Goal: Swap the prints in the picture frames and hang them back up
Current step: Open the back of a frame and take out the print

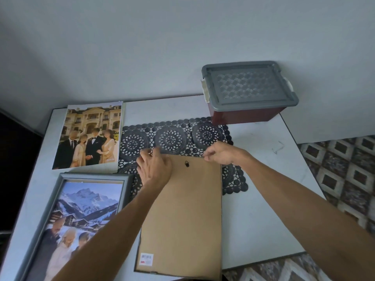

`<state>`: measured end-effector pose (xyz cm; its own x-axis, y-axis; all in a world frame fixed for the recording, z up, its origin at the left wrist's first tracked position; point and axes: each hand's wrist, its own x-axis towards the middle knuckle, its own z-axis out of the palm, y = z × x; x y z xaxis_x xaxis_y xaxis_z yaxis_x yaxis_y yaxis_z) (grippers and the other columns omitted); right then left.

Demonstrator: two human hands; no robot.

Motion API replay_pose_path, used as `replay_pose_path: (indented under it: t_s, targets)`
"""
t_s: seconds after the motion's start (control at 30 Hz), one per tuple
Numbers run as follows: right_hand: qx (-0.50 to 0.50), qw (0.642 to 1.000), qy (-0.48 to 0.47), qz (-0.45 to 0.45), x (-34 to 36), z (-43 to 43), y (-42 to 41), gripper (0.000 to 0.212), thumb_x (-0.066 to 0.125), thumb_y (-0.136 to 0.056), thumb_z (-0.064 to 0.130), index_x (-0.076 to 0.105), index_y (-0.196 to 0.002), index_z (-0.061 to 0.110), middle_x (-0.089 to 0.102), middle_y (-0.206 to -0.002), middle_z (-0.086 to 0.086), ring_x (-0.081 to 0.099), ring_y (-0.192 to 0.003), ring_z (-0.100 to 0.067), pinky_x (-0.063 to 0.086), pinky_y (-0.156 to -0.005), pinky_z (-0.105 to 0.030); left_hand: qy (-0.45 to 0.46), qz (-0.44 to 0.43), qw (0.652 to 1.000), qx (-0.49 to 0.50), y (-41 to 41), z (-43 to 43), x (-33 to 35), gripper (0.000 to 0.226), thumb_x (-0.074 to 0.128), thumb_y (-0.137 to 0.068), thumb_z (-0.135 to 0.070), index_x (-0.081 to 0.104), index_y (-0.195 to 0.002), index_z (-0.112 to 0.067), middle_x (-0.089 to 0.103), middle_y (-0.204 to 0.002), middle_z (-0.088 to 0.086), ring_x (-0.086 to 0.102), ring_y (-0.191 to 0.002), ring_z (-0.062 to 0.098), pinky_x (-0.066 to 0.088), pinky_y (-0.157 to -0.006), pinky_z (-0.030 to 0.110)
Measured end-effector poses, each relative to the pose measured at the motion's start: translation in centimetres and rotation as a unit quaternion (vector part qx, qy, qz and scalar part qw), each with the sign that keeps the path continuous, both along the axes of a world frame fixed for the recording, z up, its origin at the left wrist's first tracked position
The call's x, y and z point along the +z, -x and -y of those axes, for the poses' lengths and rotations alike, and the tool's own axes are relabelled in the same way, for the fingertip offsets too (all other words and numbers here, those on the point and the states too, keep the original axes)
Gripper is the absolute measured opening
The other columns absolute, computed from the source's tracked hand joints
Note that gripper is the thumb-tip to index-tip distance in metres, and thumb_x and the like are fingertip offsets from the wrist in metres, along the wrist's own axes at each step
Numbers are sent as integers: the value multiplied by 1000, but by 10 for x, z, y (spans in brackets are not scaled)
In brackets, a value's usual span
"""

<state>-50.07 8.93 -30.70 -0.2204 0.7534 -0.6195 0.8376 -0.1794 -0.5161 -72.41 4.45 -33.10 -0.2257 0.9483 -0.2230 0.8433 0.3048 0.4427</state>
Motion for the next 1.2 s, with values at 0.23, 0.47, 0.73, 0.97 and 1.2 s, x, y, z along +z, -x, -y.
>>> replay_pose_path:
  t_s: [0.23, 0.47, 0.73, 0.97, 1.2]
  targets:
    - [3, 999, -44, 9, -3, 4, 0, 31, 51, -103, 20, 64, -130, 15, 58, -139, -3, 52, -128, -20, 36, -100, -23, -93, -157, 944, -277, -26, -4, 1, 35, 44, -98, -45, 62, -121, -25, 58, -124, 1, 51, -115, 26, 34, -105, 47]
    - [-41, 996, -75, 10, -12, 7, 3, 31, 45, -103, 15, 68, -124, 11, 64, -131, -5, 57, -121, -24, 41, -99, -26, -66, -87, 945, -309, -20, -11, -10, 44, 60, -92, -45, 54, -126, -18, 48, -119, 10, 48, -108, 31, 45, -94, 48]
    - [-90, 995, -48, 0, -22, 4, 7, 27, 45, -99, 10, 65, -97, -8, 66, -112, -25, 61, -107, -37, 51, -85, -36, -172, -86, 935, -298, -9, -2, -28, 42, 43, -96, -42, 62, -114, -9, 57, -104, 10, 54, -90, 32, 51, -77, 48]
    - [-123, 991, -58, -14, -17, 3, 7, 29, 43, -98, 4, 67, -111, -6, 67, -121, -16, 60, -112, -32, 47, -98, -40, -193, -127, 927, -295, -13, -3, -23, 33, 42, -96, -36, 62, -91, -9, 57, -90, 9, 51, -82, 29, 49, -73, 46]
    - [-138, 985, -102, -25, -13, 3, 3, 31, 38, -97, 2, 66, -110, -5, 67, -116, -20, 60, -108, -34, 47, -93, -42, -150, -165, 927, -301, -4, -13, -17, 50, 43, -97, -45, 49, -134, -12, 48, -135, 9, 46, -121, 30, 41, -101, 47]
